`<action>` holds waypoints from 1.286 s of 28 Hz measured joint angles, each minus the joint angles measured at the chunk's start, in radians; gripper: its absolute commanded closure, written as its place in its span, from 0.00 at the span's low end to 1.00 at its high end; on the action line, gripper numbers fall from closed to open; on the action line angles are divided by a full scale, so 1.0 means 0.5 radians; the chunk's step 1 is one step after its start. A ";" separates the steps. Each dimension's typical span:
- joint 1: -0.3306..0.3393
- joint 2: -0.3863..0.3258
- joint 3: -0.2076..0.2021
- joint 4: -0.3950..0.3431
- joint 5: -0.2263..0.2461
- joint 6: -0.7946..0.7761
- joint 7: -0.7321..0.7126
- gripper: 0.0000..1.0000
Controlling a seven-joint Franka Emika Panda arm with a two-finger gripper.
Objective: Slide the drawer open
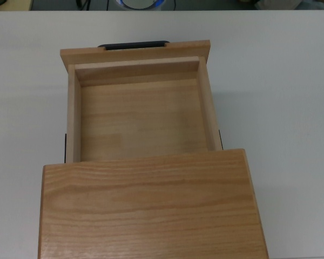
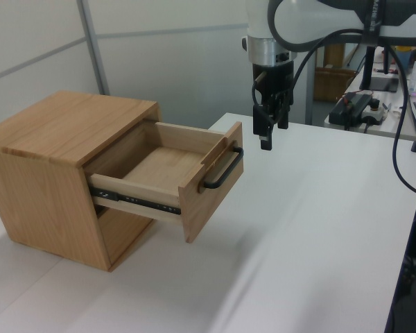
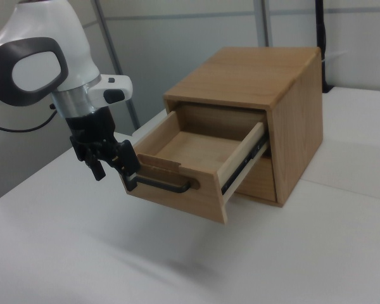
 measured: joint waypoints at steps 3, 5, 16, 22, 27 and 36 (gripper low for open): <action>-0.001 0.019 -0.002 0.012 0.000 0.000 0.000 0.00; -0.001 0.026 -0.006 0.019 0.000 0.000 0.000 0.00; -0.001 0.051 -0.020 0.084 0.000 0.000 -0.004 0.00; -0.001 0.051 -0.020 0.096 0.000 0.000 -0.005 0.00; 0.000 0.053 -0.019 0.098 0.000 -0.042 -0.006 0.00; 0.002 0.061 -0.004 0.101 0.001 -0.083 -0.007 0.00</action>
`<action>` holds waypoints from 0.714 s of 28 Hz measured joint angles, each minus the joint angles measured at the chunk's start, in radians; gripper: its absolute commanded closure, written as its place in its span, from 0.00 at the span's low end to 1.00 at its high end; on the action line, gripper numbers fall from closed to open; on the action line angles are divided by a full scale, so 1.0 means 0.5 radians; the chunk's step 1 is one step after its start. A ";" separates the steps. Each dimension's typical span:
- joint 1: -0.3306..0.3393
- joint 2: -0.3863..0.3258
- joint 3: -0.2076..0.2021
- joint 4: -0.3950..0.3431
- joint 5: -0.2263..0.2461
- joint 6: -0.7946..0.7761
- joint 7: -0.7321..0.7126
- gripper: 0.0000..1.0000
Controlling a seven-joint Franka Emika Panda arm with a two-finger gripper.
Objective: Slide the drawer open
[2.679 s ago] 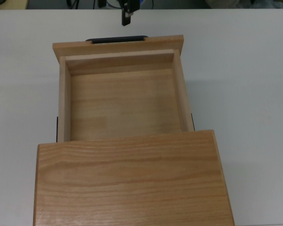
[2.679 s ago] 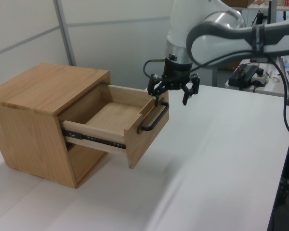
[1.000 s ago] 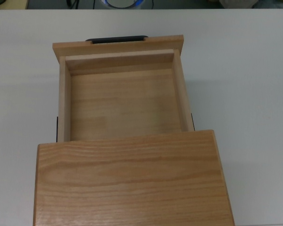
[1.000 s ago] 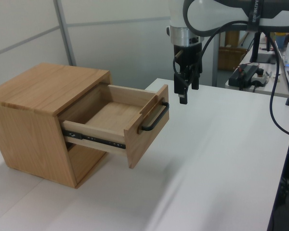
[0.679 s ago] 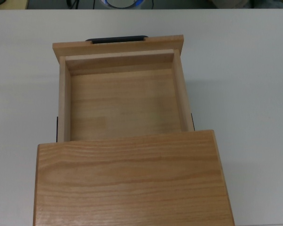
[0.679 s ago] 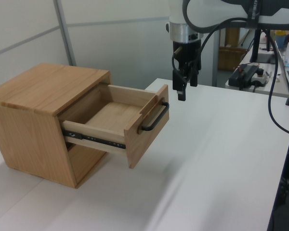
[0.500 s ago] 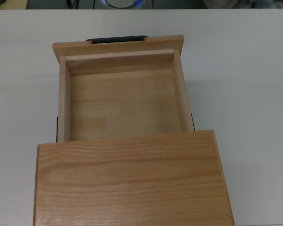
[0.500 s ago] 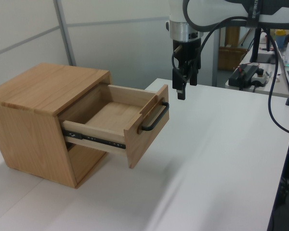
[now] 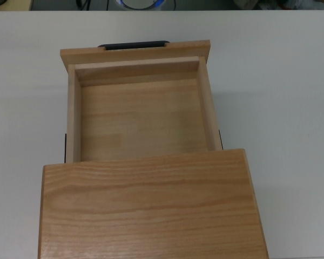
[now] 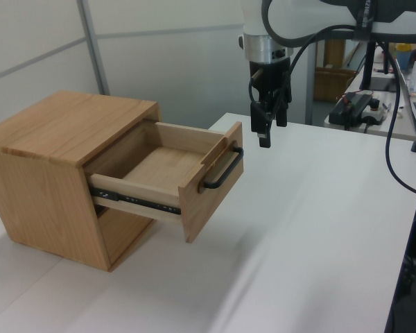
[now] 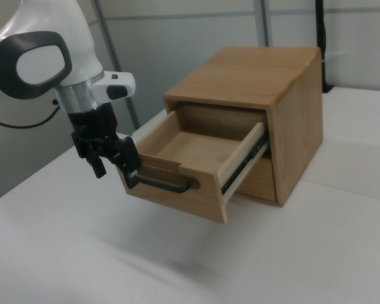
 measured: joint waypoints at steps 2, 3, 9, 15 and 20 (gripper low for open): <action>0.000 0.003 0.001 0.006 0.000 0.000 0.000 0.00; 0.000 0.005 0.001 0.011 0.000 0.000 0.000 0.00; 0.004 0.007 0.004 0.033 0.000 0.000 0.000 0.00; 0.010 0.017 0.004 0.036 0.000 0.000 0.000 0.00; 0.014 0.032 0.004 0.043 0.000 0.000 0.000 0.00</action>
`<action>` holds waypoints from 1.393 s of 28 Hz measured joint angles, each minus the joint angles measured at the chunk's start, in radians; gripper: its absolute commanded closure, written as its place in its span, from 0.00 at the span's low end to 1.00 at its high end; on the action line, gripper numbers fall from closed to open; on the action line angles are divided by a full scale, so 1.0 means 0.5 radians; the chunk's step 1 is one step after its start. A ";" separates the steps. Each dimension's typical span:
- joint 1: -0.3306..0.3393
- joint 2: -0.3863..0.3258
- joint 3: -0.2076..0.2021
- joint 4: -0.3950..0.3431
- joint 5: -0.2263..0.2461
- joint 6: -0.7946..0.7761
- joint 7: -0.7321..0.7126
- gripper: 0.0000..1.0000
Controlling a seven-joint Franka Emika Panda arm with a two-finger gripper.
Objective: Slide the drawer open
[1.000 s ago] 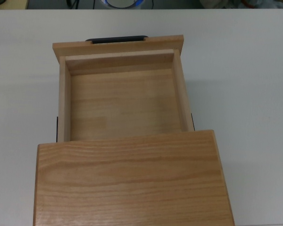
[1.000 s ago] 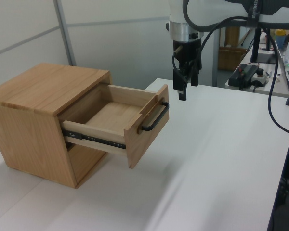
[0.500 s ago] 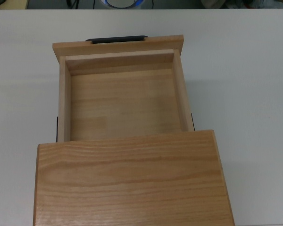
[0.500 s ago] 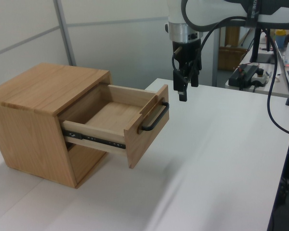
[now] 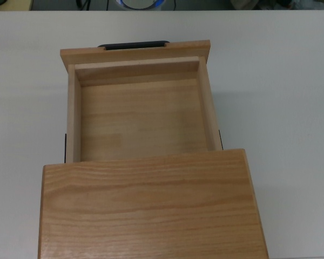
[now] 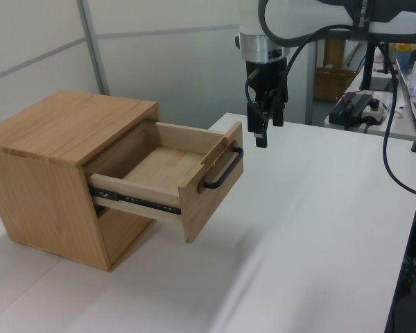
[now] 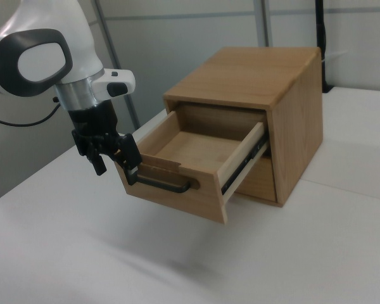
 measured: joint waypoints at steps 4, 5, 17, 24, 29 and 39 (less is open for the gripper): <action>0.001 0.008 0.000 0.031 0.000 0.000 0.000 0.00; 0.001 0.009 0.000 0.037 0.000 0.000 0.000 0.00; 0.001 0.018 0.000 0.057 0.000 0.000 0.000 0.00; 0.001 0.019 0.000 0.058 0.000 0.000 0.000 0.00; 0.001 0.019 0.000 0.059 0.000 0.000 0.000 0.00; 0.001 0.019 0.000 0.068 0.000 0.000 0.000 0.00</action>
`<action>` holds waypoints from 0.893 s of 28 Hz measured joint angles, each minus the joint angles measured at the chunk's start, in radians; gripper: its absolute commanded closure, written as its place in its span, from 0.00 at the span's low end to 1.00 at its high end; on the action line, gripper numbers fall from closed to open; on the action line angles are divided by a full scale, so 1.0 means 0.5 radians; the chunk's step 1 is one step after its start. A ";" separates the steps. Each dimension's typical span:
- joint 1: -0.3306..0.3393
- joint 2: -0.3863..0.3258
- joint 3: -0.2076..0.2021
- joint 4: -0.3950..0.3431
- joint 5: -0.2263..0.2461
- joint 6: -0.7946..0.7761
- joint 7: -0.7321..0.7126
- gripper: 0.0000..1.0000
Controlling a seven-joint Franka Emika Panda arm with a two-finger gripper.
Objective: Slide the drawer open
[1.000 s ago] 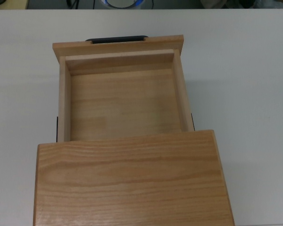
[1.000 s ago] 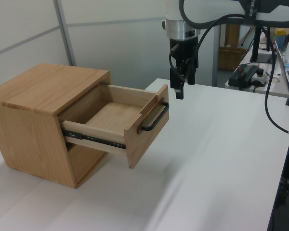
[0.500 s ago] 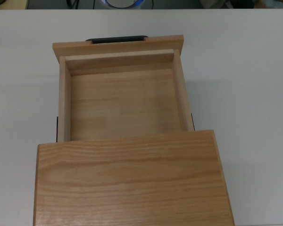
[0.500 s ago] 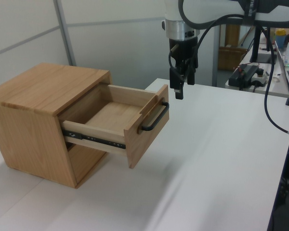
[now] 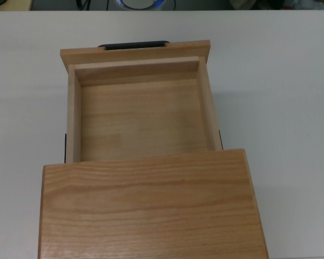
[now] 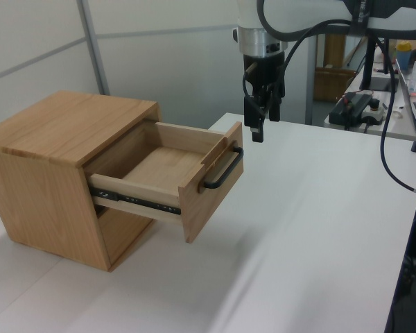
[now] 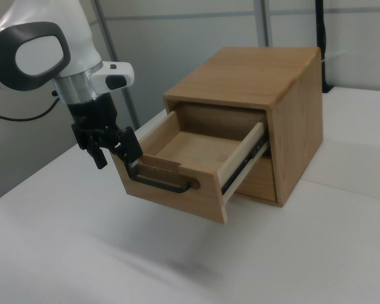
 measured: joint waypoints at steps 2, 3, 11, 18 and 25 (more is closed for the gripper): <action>0.000 0.000 0.000 0.000 0.000 0.000 0.000 0.00; 0.000 0.000 0.000 0.000 0.000 0.000 0.000 0.00; 0.003 0.001 0.001 0.001 0.000 0.000 0.000 0.00; 0.004 0.013 0.018 0.001 0.000 0.000 0.000 0.00; 0.004 0.032 0.023 0.001 0.000 0.000 0.000 0.00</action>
